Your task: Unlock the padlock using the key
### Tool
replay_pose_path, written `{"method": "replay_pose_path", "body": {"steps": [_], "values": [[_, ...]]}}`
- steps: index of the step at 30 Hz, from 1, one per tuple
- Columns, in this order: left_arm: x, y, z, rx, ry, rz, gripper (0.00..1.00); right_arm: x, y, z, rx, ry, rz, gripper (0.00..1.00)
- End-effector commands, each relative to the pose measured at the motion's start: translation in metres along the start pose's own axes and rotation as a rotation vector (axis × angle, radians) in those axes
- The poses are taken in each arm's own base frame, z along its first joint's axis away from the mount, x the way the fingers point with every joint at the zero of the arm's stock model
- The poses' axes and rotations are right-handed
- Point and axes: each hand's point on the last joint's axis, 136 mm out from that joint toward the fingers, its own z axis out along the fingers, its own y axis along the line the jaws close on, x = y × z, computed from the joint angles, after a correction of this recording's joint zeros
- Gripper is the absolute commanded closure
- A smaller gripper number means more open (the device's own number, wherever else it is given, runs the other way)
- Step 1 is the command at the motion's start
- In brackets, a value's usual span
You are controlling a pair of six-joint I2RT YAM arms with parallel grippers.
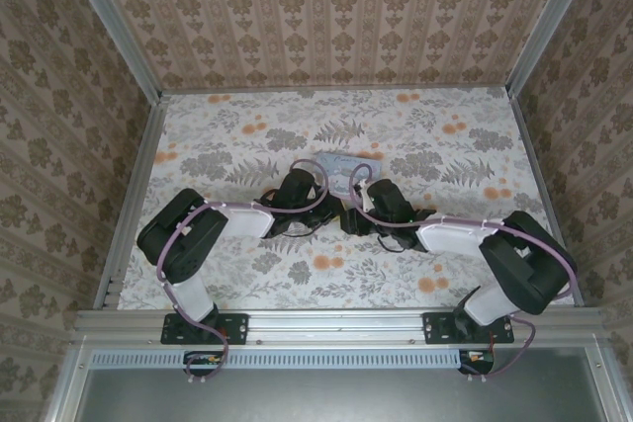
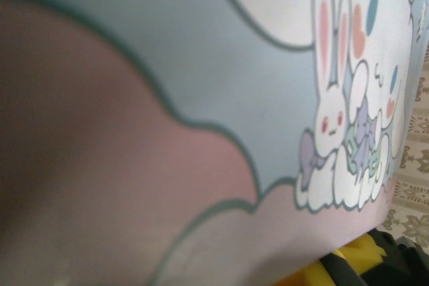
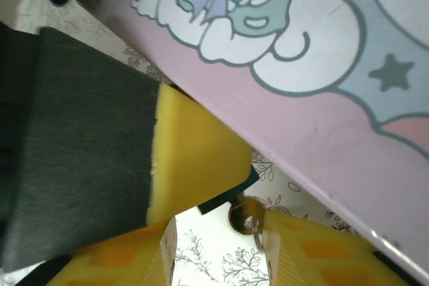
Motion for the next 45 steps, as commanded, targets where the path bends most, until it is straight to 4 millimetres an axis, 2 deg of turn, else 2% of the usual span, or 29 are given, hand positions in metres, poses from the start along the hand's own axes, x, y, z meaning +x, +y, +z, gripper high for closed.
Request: {"method": "replay_pose_path", "body": {"steps": [1, 6, 14, 18, 21, 29, 37, 45], "values": [[0.018, 0.01, 0.0, -0.028, 0.083, -0.04, 1.0, -0.012, 0.01, -0.015, -0.044, -0.061, -0.004, 0.59], [0.016, 0.008, -0.003, -0.025, 0.077, -0.041, 1.0, -0.008, 0.003, -0.027, 0.006, -0.056, -0.047, 0.57], [0.015, 0.008, -0.003, -0.023, 0.077, -0.039, 1.0, 0.005, -0.013, -0.025, 0.221, 0.01, -0.244, 0.63], [0.015, 0.008, -0.003, -0.025, 0.078, -0.04, 1.0, 0.001, -0.015, -0.025, 0.298, -0.008, -0.312, 0.64], [0.014, 0.007, -0.003, -0.023, 0.077, -0.039, 1.0, 0.006, -0.018, -0.017, 0.33, 0.007, -0.338, 0.64], [0.014, 0.006, -0.003, -0.023, 0.077, -0.04, 1.0, 0.004, -0.009, -0.002, 0.341, 0.011, -0.389, 0.64], [0.015, 0.005, -0.003, -0.023, 0.079, -0.039, 1.0, -0.008, -0.011, 0.011, 0.389, -0.007, -0.404, 0.66], [0.018, 0.005, -0.001, -0.02, 0.087, -0.038, 1.0, -0.025, -0.009, 0.021, 0.427, -0.037, -0.402, 0.78]]}}
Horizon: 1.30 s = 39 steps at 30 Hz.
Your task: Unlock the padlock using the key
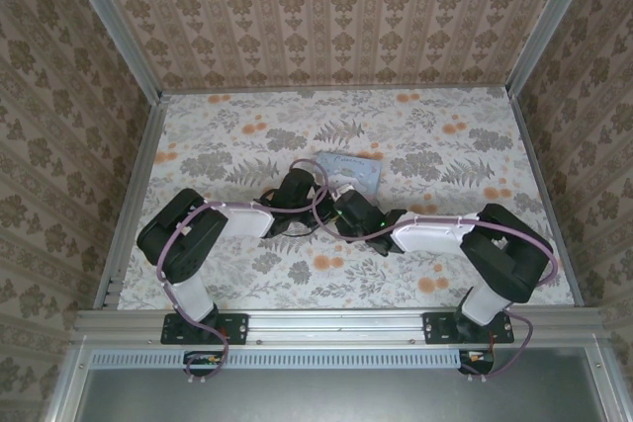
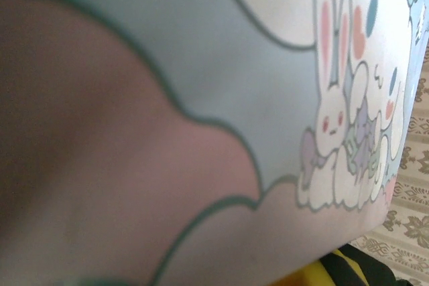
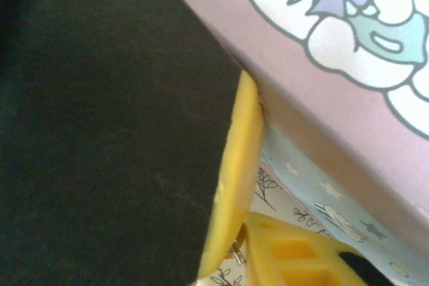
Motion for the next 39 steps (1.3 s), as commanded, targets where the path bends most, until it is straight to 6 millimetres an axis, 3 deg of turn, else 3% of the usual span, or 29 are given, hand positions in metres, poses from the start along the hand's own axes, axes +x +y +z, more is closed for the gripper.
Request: {"method": "replay_pose_path", "body": {"steps": [1, 8, 14, 26, 33, 34, 36, 39], "values": [[0.02, 0.004, -0.001, -0.016, 0.092, -0.039, 1.0, -0.029, -0.006, 0.003, 0.049, -0.072, 0.025, 0.8], [0.021, 0.007, 0.0, -0.021, 0.096, -0.04, 1.0, -0.037, -0.006, -0.001, -0.04, -0.098, 0.119, 0.89], [0.022, 0.014, 0.002, -0.032, 0.096, -0.047, 1.0, -0.051, -0.001, -0.016, -0.323, -0.133, 0.305, 1.0], [0.024, 0.025, 0.002, -0.045, 0.092, -0.054, 1.0, -0.07, 0.014, -0.022, -0.807, -0.1, 0.619, 1.0], [0.023, 0.026, 0.002, -0.045, 0.086, -0.057, 1.0, -0.068, 0.004, -0.017, -0.82, -0.1, 0.692, 1.0], [0.023, 0.026, 0.002, -0.045, 0.086, -0.058, 1.0, -0.067, 0.004, -0.017, -0.813, -0.098, 0.692, 0.97], [0.022, 0.027, 0.002, -0.046, 0.084, -0.059, 1.0, -0.063, 0.0, -0.017, -0.786, -0.095, 0.696, 0.69], [0.02, 0.028, 0.001, -0.049, 0.079, -0.063, 1.0, -0.056, -0.004, -0.019, -0.751, -0.093, 0.701, 0.43]]}}
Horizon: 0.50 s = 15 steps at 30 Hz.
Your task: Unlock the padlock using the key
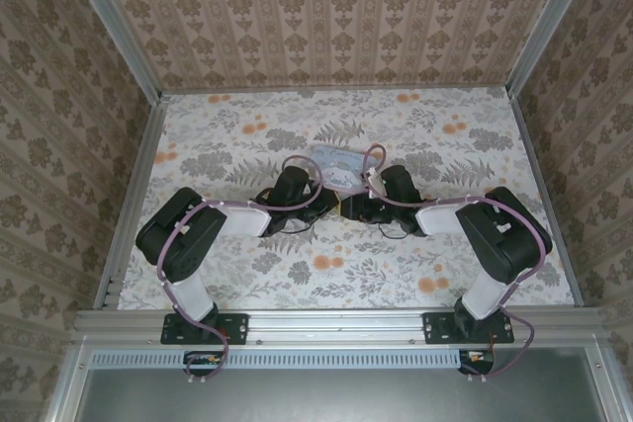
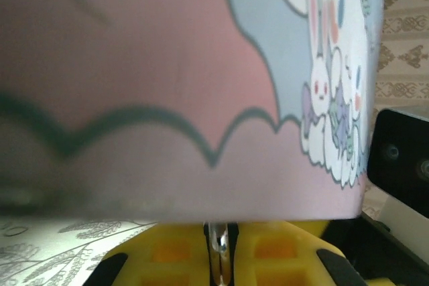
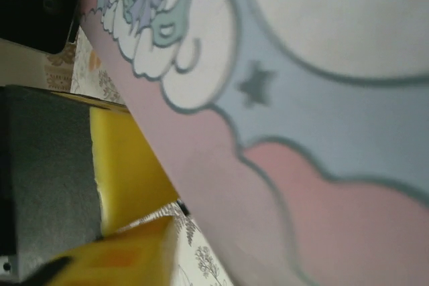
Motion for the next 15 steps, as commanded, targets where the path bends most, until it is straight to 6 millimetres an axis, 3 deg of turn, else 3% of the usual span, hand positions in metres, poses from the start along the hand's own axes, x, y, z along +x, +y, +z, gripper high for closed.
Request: {"method": "replay_pose_path", "body": {"steps": [1, 7, 13, 15], "values": [[0.043, 0.025, 0.002, -0.059, 0.171, -0.052, 1.0, -0.022, 0.029, -0.013, -0.093, -0.085, -0.004, 0.4], [0.043, 0.025, 0.001, -0.051, 0.171, -0.047, 1.0, -0.015, 0.016, -0.019, -0.042, -0.109, 0.008, 0.36], [0.045, 0.025, 0.0, -0.039, 0.178, -0.034, 1.0, -0.031, 0.01, -0.019, 0.006, -0.17, 0.015, 0.36], [0.046, 0.024, -0.002, -0.036, 0.178, -0.025, 0.9, -0.038, 0.005, -0.02, 0.027, -0.198, 0.026, 0.36]]}}
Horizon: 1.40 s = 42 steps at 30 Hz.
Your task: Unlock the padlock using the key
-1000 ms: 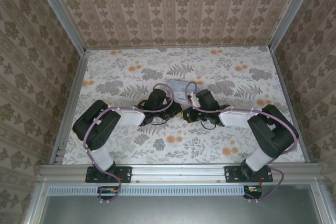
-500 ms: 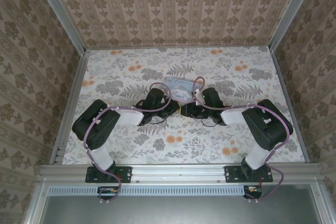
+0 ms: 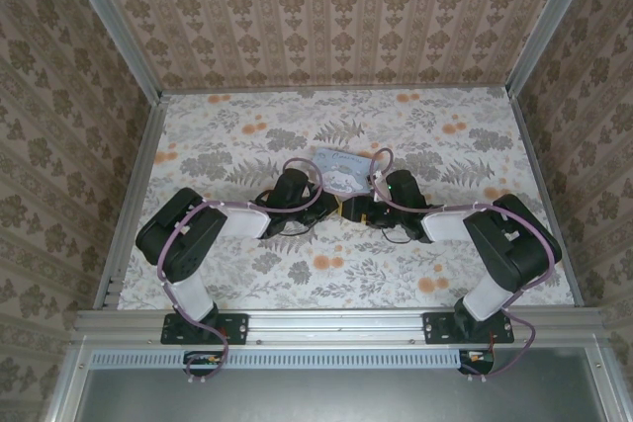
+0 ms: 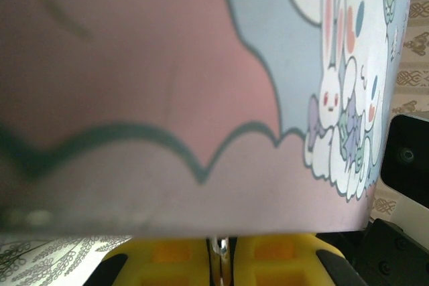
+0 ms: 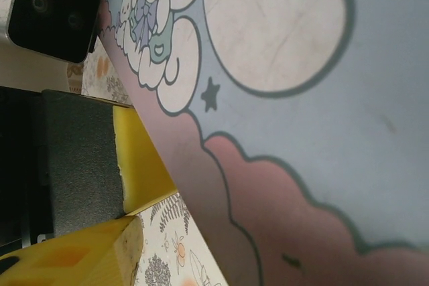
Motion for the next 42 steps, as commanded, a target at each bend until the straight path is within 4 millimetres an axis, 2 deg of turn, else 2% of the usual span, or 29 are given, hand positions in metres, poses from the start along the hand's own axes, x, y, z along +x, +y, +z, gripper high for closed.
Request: {"method": "replay_pose_path", "body": {"steps": [1, 6, 11, 16, 20, 26, 33, 42], "values": [[0.037, 0.02, -0.001, -0.04, 0.144, -0.022, 0.85, -0.046, 0.006, -0.008, 0.019, -0.179, -0.021, 0.36], [0.037, 0.013, -0.011, -0.021, 0.128, -0.001, 0.53, -0.064, 0.004, -0.013, 0.018, -0.229, 0.003, 0.36], [0.033, 0.002, -0.025, -0.004, 0.101, 0.024, 0.37, -0.082, 0.001, -0.011, 0.013, -0.253, 0.022, 0.36], [0.021, -0.005, -0.041, -0.003, 0.058, 0.044, 0.28, -0.098, -0.003, -0.009, 0.008, -0.269, 0.026, 0.37], [0.004, -0.004, -0.054, -0.017, 0.01, 0.052, 0.23, -0.089, -0.002, -0.013, -0.004, -0.247, 0.009, 0.37], [-0.025, -0.002, -0.07, -0.069, -0.05, 0.088, 0.18, -0.061, -0.019, -0.018, 0.044, -0.216, -0.012, 0.4], [-0.052, -0.007, -0.081, -0.088, -0.096, 0.11, 0.17, -0.044, -0.03, 0.002, 0.067, -0.154, -0.046, 0.44], [-0.065, -0.008, -0.083, -0.085, -0.113, 0.097, 0.17, -0.039, -0.027, 0.027, 0.063, -0.114, -0.076, 0.45]]}}
